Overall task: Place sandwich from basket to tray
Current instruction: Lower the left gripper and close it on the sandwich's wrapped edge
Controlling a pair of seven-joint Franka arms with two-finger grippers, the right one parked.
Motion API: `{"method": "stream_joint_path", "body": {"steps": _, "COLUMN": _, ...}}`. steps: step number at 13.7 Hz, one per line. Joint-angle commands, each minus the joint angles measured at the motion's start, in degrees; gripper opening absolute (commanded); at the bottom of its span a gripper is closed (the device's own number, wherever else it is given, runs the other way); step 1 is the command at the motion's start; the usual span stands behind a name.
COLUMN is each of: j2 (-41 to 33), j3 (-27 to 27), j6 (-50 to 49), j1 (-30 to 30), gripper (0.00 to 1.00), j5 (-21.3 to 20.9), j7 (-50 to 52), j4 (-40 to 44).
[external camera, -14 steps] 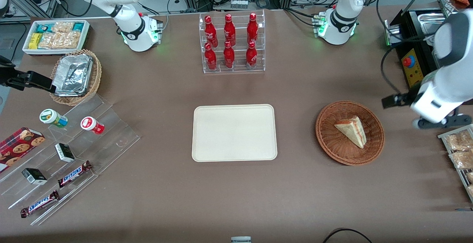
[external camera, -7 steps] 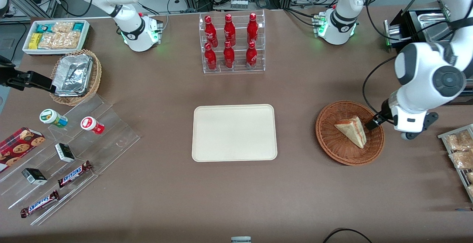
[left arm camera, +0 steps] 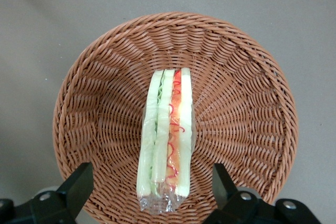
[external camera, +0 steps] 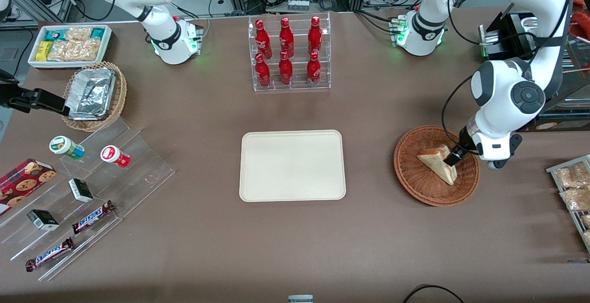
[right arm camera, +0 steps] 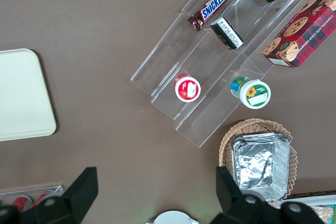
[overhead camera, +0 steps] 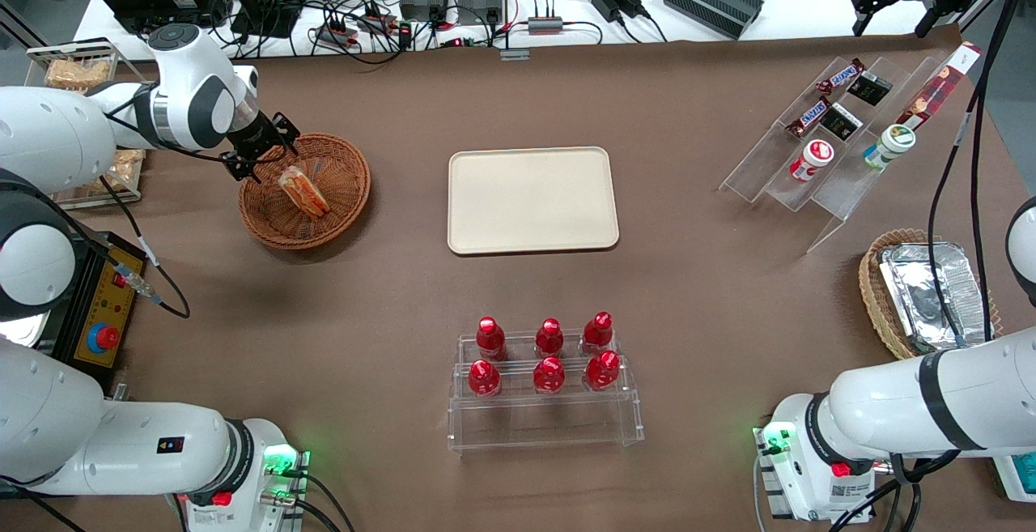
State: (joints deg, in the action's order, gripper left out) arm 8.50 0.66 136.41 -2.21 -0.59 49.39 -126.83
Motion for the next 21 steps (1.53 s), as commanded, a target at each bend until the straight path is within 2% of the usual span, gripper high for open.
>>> {"method": "stream_joint_path", "body": {"steps": 1, "j2": -0.5, "j3": 0.13, "j6": 1.66, "j1": -0.34, "gripper": 1.0, "j5": 0.68, "j7": 1.15, "j4": -1.4}}
{"method": "stream_joint_path", "body": {"steps": 5, "j2": -0.5, "j3": 0.13, "j6": 2.19, "j1": -0.34, "gripper": 1.0, "j5": 2.61, "j7": 1.15, "j4": -2.89}}
{"method": "stream_joint_path", "body": {"steps": 10, "j2": 2.05, "j3": 0.22, "j6": 8.16, "j1": -0.6, "gripper": 1.0, "j5": 4.54, "j7": 1.85, "j4": -4.56}}
{"method": "stream_joint_path", "body": {"steps": 15, "j2": 3.1, "j3": 0.4, "j6": 11.25, "j1": -0.69, "gripper": 1.0, "j5": 4.54, "j7": 2.12, "j4": -6.5}}
{"method": "stream_joint_path", "body": {"steps": 16, "j2": 3.28, "j3": 0.4, "j6": 11.25, "j1": -0.78, "gripper": 0.91, "j5": 4.54, "j7": 2.29, "j4": -6.41}}
{"method": "stream_joint_path", "body": {"steps": 17, "j2": 3.37, "j3": 0.4, "j6": 11.25, "j1": -0.69, "gripper": 0.73, "j5": 4.54, "j7": 2.9, "j4": -6.24}}
{"method": "stream_joint_path", "body": {"steps": 18, "j2": 3.54, "j3": 0.48, "j6": 11.25, "j1": -0.69, "gripper": 0.38, "j5": 4.54, "j7": 4.04, "j4": -5.97}}
{"method": "stream_joint_path", "body": {"steps": 19, "j2": 3.54, "j3": 0.57, "j6": 11.25, "j1": -0.78, "gripper": 0.14, "j5": 4.54, "j7": 4.4, "j4": -5.88}}
{"method": "stream_joint_path", "body": {"steps": 20, "j2": 3.46, "j3": 0.57, "j6": 11.16, "j1": -0.78, "gripper": 0.0, "j5": 4.54, "j7": 4.58, "j4": -5.88}}
{"method": "stream_joint_path", "body": {"steps": 21, "j2": 3.37, "j3": 0.57, "j6": 10.98, "j1": -0.78, "gripper": 0.0, "j5": 4.54, "j7": 4.84, "j4": -5.88}}
